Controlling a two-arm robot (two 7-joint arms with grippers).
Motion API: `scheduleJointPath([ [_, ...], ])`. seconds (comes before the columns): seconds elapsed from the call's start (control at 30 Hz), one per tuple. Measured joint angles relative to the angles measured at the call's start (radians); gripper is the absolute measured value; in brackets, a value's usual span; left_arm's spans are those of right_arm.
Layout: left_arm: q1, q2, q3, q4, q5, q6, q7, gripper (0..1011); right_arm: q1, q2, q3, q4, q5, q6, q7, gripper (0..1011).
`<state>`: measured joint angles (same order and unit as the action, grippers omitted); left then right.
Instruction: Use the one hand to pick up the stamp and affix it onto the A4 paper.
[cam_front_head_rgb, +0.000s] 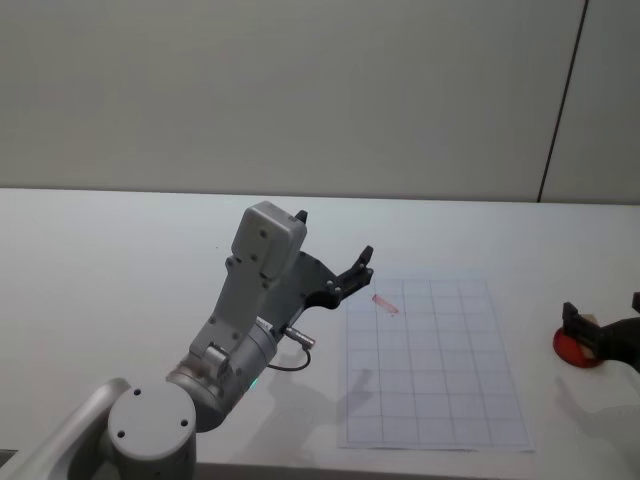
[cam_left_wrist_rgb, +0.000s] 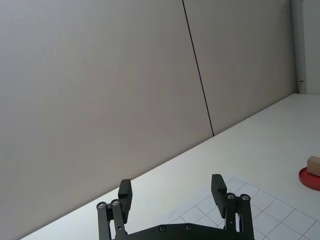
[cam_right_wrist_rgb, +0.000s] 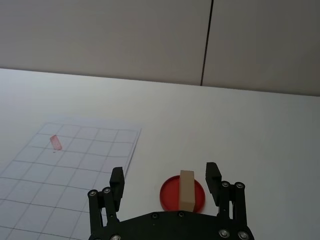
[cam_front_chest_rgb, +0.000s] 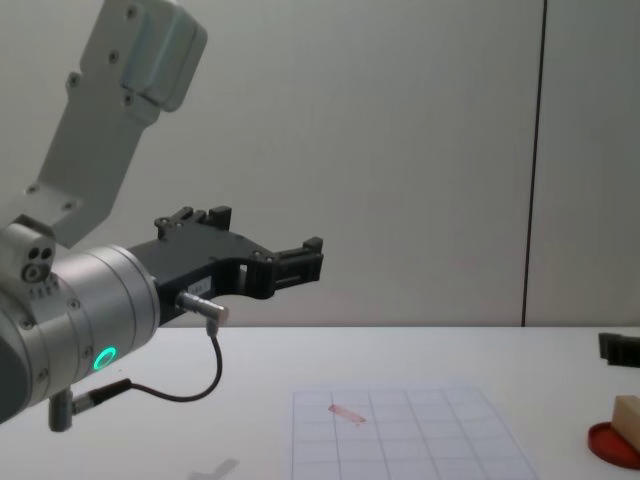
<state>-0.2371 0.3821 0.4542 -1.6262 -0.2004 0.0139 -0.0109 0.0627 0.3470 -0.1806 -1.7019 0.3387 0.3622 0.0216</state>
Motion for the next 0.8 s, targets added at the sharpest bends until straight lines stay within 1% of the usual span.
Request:
scheduleJointPath([
  [0.03, 0.0, 0.0, 0.0, 0.0, 0.0, 0.0, 0.0, 1002, 0.01, -0.002, 0.002, 0.009, 0.001, 0.017, -0.006, 1001],
  [0.13, 0.0, 0.0, 0.0, 0.0, 0.0, 0.0, 0.0, 1002, 0.021, -0.006, 0.006, 0.018, 0.006, 0.037, -0.015, 1001],
  [0.27, 0.0, 0.0, 0.0, 0.0, 0.0, 0.0, 0.0, 1002, 0.04, -0.014, 0.014, 0.036, 0.026, 0.075, -0.036, 1001],
  [0.4, 0.0, 0.0, 0.0, 0.0, 0.0, 0.0, 0.0, 1002, 0.054, -0.022, 0.019, 0.052, 0.044, 0.1, -0.05, 1001],
  [0.6, 0.0, 0.0, 0.0, 0.0, 0.0, 0.0, 0.0, 1002, 0.075, -0.036, 0.025, 0.078, 0.076, 0.126, -0.07, 1001],
  [0.8, 0.0, 0.0, 0.0, 0.0, 0.0, 0.0, 0.0, 1002, 0.095, -0.053, 0.028, 0.113, 0.104, 0.139, -0.087, 1001],
])
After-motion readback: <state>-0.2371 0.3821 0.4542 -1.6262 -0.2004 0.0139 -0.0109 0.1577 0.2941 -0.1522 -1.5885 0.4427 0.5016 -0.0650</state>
